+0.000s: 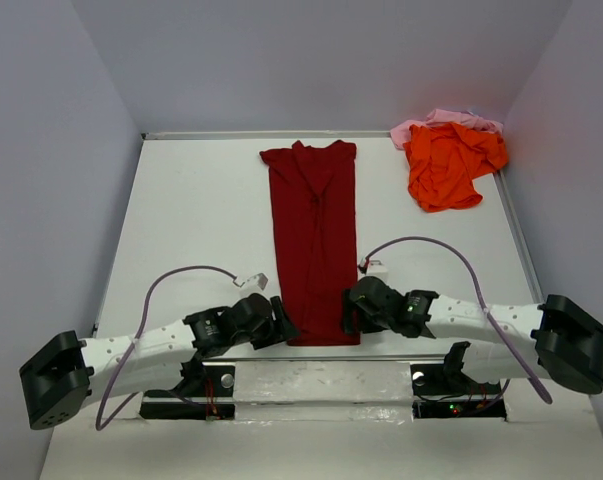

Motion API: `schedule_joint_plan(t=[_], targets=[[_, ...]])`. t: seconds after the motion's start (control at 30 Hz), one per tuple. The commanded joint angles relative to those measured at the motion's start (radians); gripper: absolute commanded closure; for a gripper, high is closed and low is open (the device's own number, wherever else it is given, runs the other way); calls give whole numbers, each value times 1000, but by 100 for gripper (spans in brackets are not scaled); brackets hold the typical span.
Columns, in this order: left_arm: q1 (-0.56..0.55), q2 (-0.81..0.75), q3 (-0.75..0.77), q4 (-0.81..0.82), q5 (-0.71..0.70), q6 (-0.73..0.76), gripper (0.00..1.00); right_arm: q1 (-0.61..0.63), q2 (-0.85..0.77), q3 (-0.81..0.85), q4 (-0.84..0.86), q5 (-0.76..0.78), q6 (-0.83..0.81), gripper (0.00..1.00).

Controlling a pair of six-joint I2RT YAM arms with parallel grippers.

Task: Fold and stack the t-shirts
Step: Fold the tshirt

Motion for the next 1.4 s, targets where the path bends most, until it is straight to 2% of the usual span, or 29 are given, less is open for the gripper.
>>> schedule_joint_plan(t=[0.0, 0.17, 0.4, 0.43, 0.5, 0.53, 0.63, 0.67, 0.7, 0.73, 1.03, 1.13, 1.37], targets=[[-5, 46, 0, 7, -72, 7, 33, -4, 36, -9, 81, -17, 8, 25], [-5, 94, 11, 49, -76, 16, 34, -4, 61, -10, 116, -32, 8, 26], [-6, 175, 48, 71, -75, 34, 47, -4, 69, -6, 124, -32, 4, 31], [-6, 177, 54, 73, -75, 40, 53, -4, 70, -6, 124, -32, 4, 34], [-6, 182, 61, 74, -73, 47, 58, -4, 67, -9, 124, -32, 4, 42], [-8, 185, 64, 76, -73, 50, 66, -4, 66, -12, 124, -30, 5, 54], [-6, 186, 66, 76, -73, 56, 83, -4, 66, -20, 125, -29, 8, 73], [-6, 186, 66, 76, -75, 56, 89, -4, 64, -23, 127, -29, 10, 89], [-6, 186, 63, 77, -73, 54, 98, -4, 64, -24, 125, -27, 10, 97], [-6, 186, 60, 79, -72, 54, 100, -4, 64, -23, 127, -27, 11, 100], [-6, 111, 121, 8, -109, 82, 100, -4, -16, 11, 76, 5, -19, 100], [-6, 96, 199, -78, -168, 138, 100, -4, -49, 48, 31, 46, -56, 100], [0, 10, 293, -139, -322, 211, 100, -4, -69, 175, -33, 184, -107, 100]])
